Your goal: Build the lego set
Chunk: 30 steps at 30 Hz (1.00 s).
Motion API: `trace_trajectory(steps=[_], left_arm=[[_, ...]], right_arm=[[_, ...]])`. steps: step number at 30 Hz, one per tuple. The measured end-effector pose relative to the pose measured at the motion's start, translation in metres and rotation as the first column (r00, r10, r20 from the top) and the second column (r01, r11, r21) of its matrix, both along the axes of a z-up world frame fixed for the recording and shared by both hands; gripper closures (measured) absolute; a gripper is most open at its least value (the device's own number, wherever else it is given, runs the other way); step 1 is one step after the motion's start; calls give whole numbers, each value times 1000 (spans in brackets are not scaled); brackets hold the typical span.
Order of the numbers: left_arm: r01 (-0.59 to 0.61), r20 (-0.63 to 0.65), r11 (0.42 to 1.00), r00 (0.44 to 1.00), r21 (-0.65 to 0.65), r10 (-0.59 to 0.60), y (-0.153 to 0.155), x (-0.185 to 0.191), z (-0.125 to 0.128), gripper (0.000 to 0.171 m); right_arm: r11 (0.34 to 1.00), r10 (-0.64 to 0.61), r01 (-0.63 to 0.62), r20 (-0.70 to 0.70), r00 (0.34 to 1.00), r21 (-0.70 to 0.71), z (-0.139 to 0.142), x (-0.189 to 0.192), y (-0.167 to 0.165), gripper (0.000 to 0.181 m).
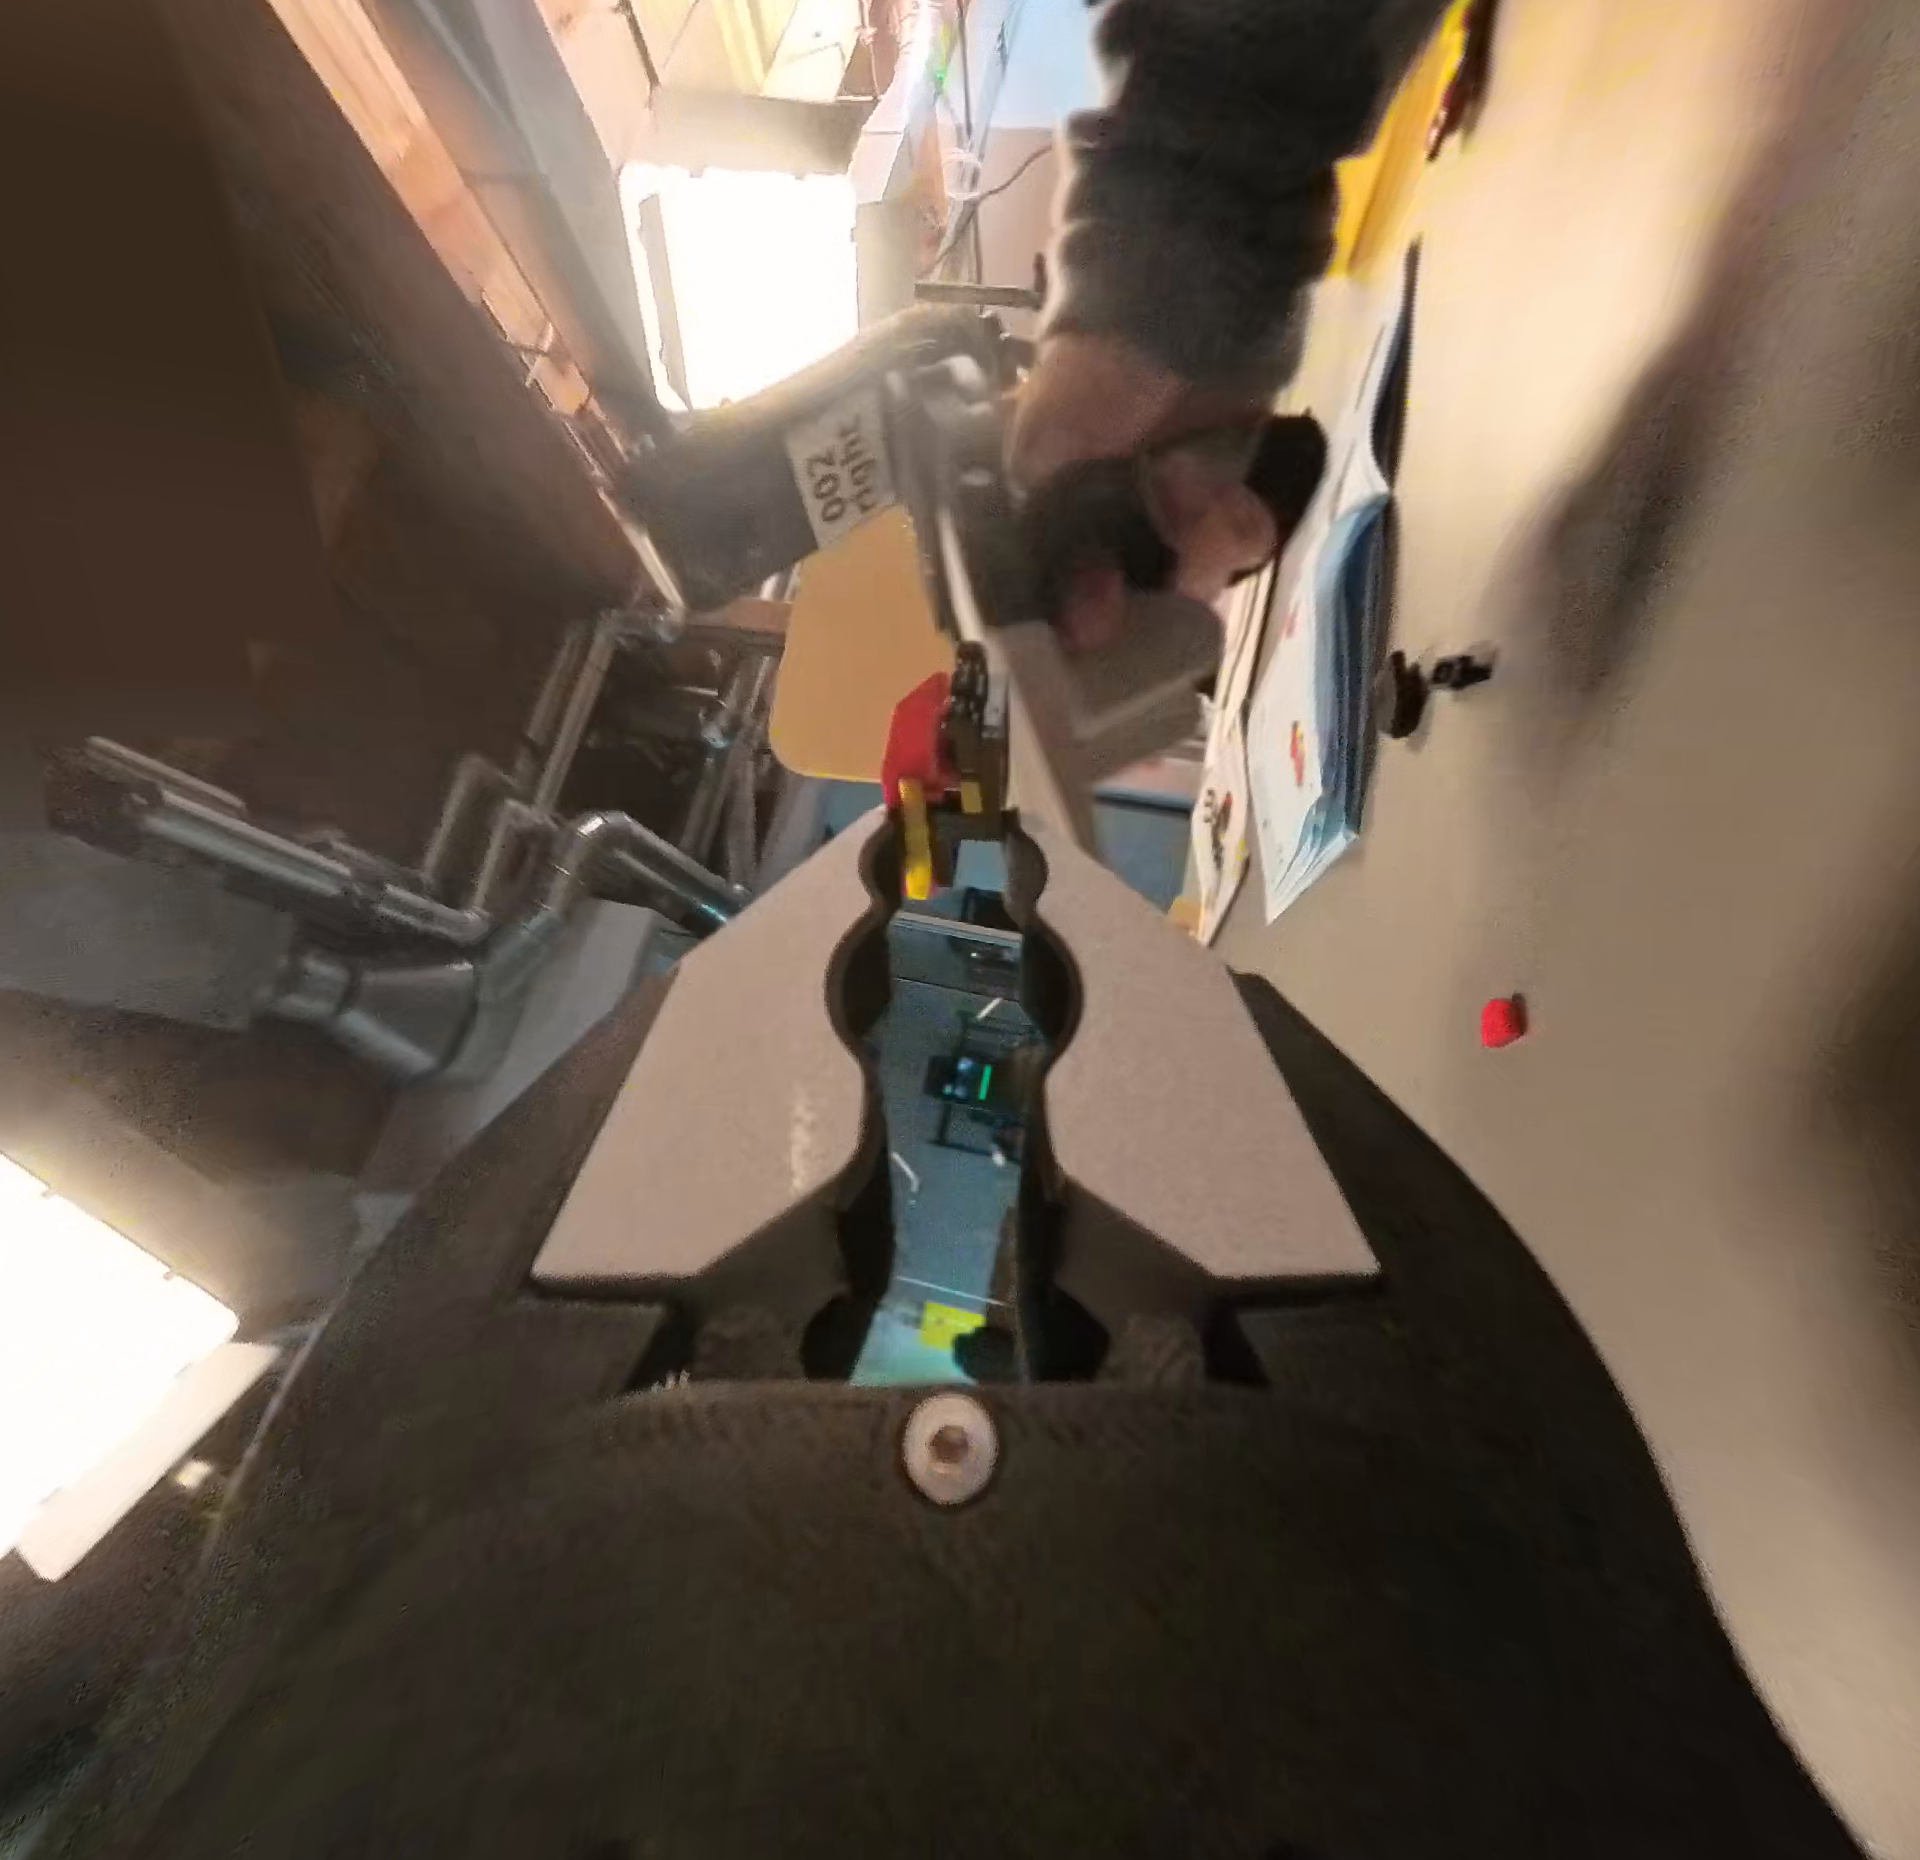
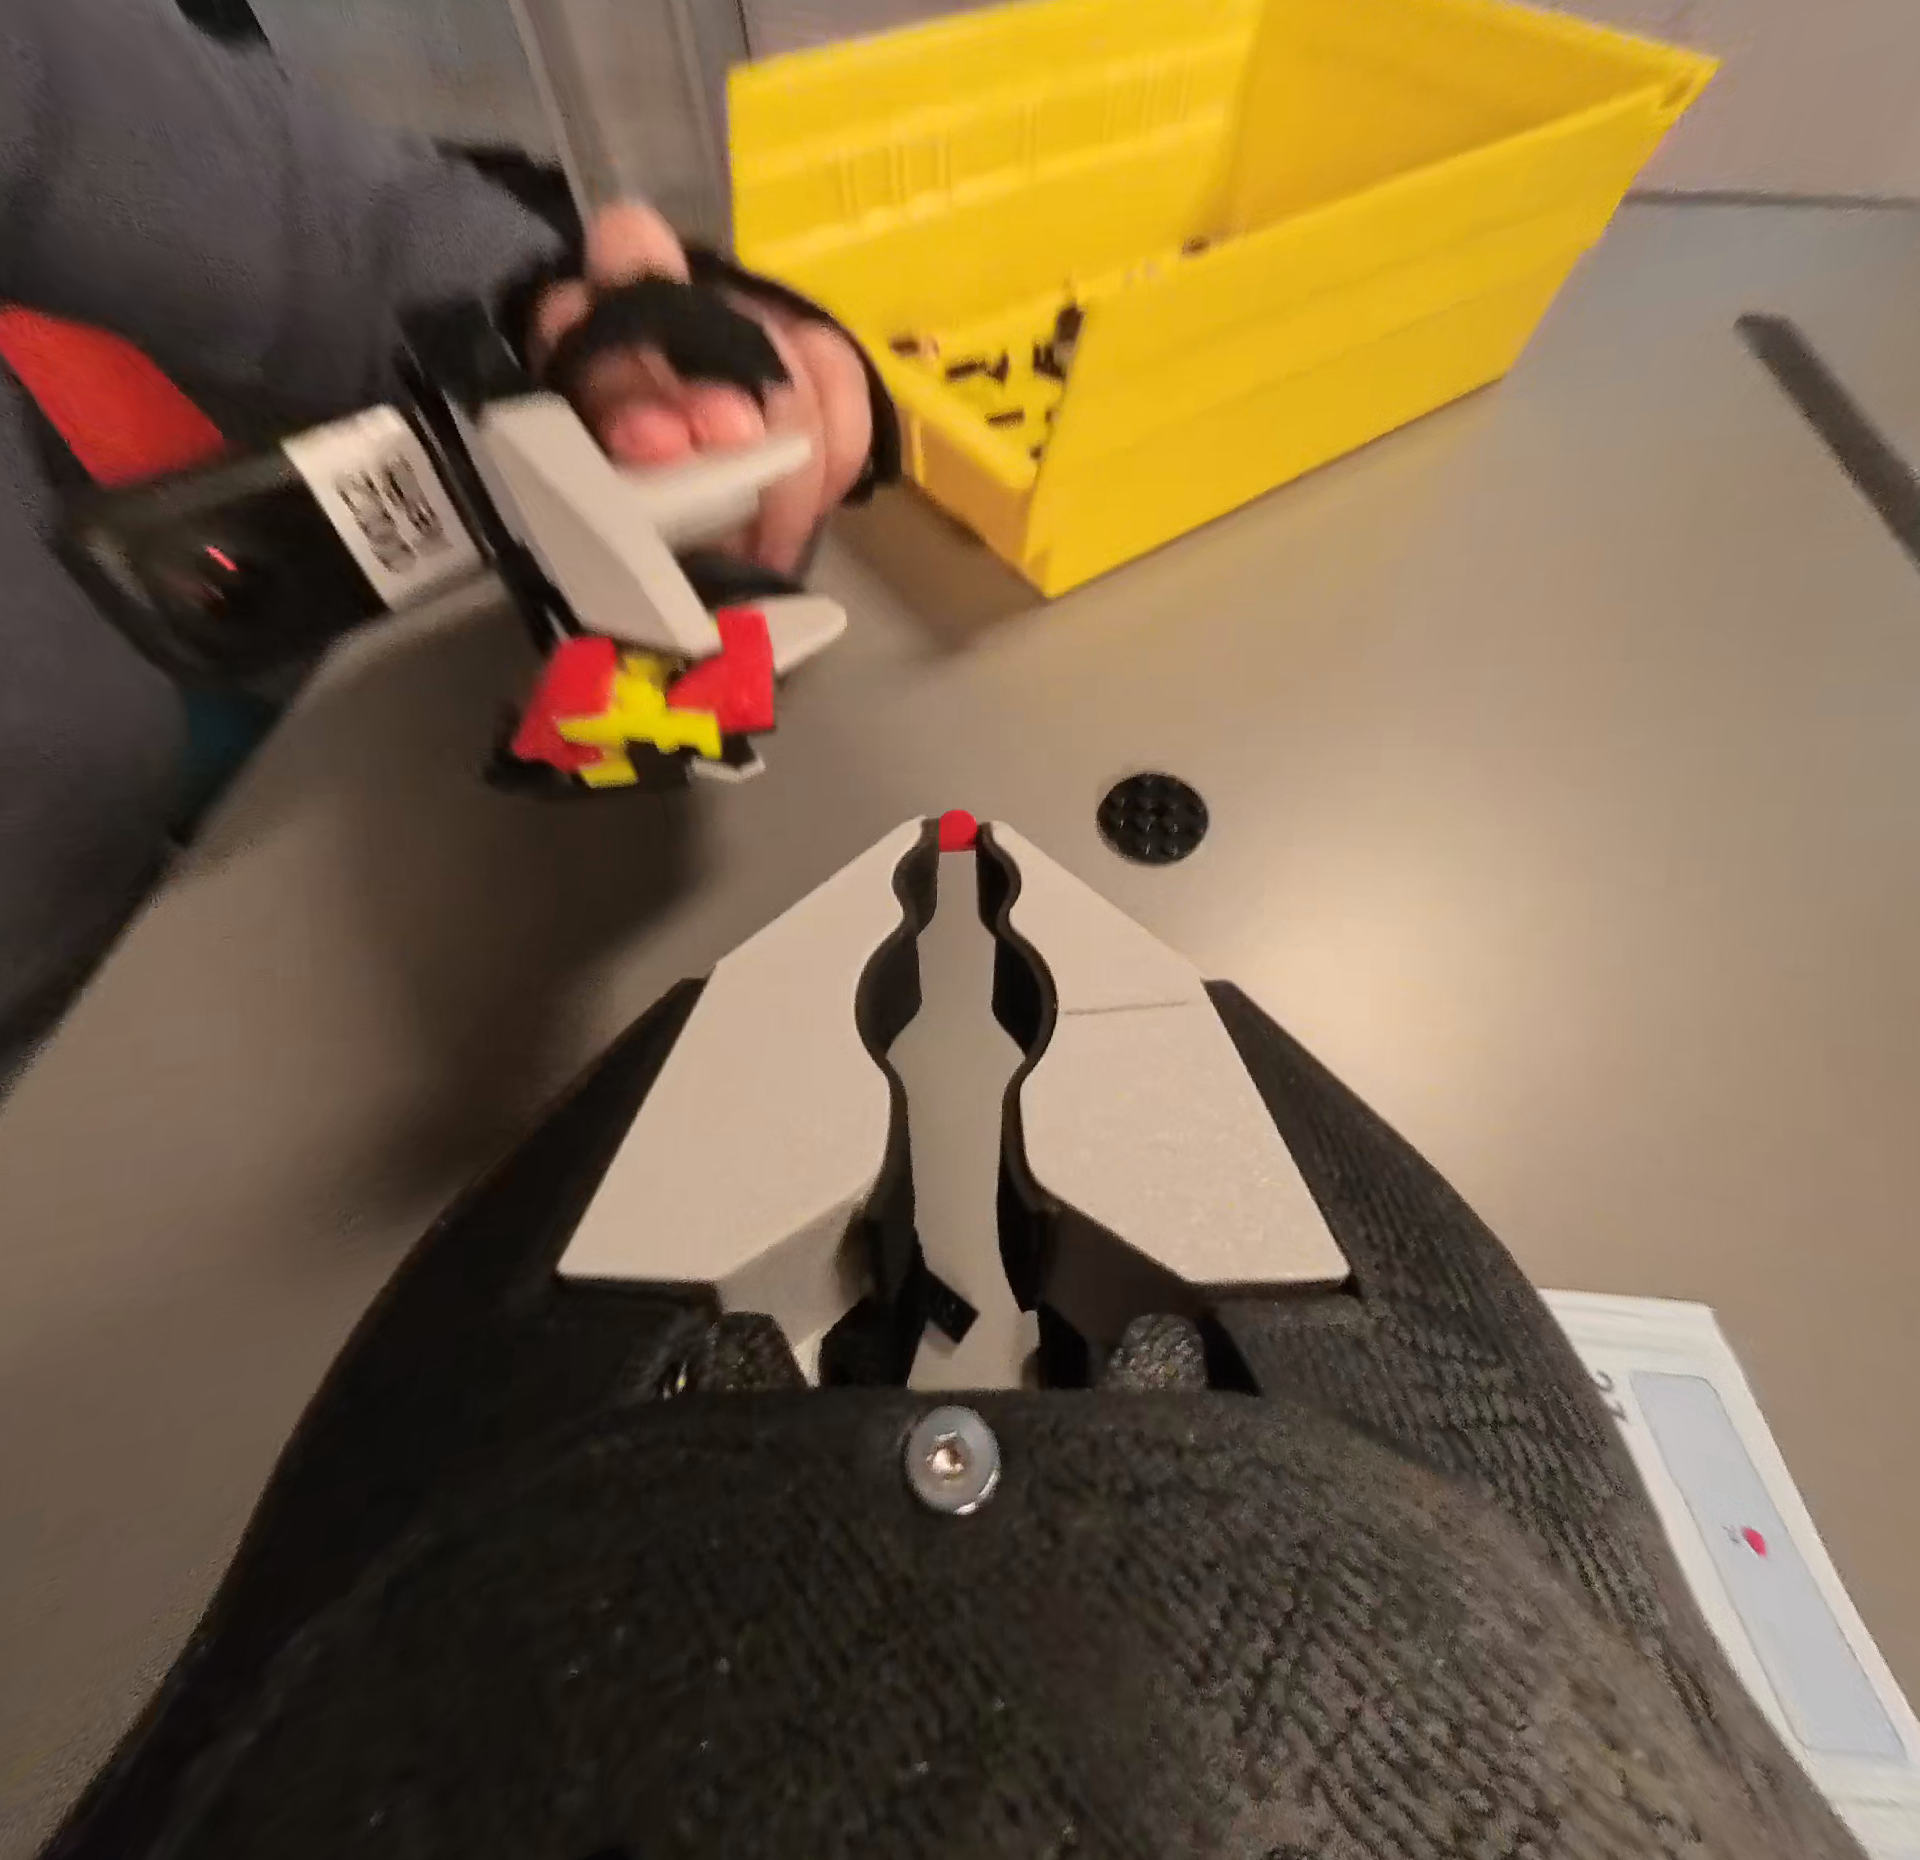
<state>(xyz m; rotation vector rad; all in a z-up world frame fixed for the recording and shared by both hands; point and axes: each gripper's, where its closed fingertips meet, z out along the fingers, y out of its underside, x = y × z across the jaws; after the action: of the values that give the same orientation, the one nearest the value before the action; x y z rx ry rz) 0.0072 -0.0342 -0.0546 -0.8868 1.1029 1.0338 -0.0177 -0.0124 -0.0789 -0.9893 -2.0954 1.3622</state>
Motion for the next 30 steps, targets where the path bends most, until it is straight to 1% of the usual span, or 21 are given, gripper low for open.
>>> trace_trajectory(steps=[3, 5, 7, 11, 16, 30], left_arm=[[-13, -45, 1000, 999, 1, 13, 1, 3, -4, 154], [-23, -37, 1000, 999, -12, 22, 3, 1, -5, 154], [-36, -24, 999, 999, -23, 35, 5, -1, -4, 154], [-48, -21, 998, 999, -29, 48, 6, -2, -4, 154], [-42, -35, 999, 999, -22, 41, 5, 1, -4, 154], [-44, -54, 999, 998, -23, 43, 6, 2, -7, 154]], right_arm=[[999, 42, -43, -34, 999, -30, 26, 14, -2, 176], [997, 83, -83, -31, 996, -4, 36, 22, -11, 176], [992, 113, -112, -16, 994, 52, 39, 29, -21, 176], [980, 134, -134, 12, 991, 149, 39, 34, -35, 177], [968, 103, -109, 39, 994, 226, 33, 31, -37, 177], [959, 57, -76, 77, 995, 273, 27, 30, -33, 176]])
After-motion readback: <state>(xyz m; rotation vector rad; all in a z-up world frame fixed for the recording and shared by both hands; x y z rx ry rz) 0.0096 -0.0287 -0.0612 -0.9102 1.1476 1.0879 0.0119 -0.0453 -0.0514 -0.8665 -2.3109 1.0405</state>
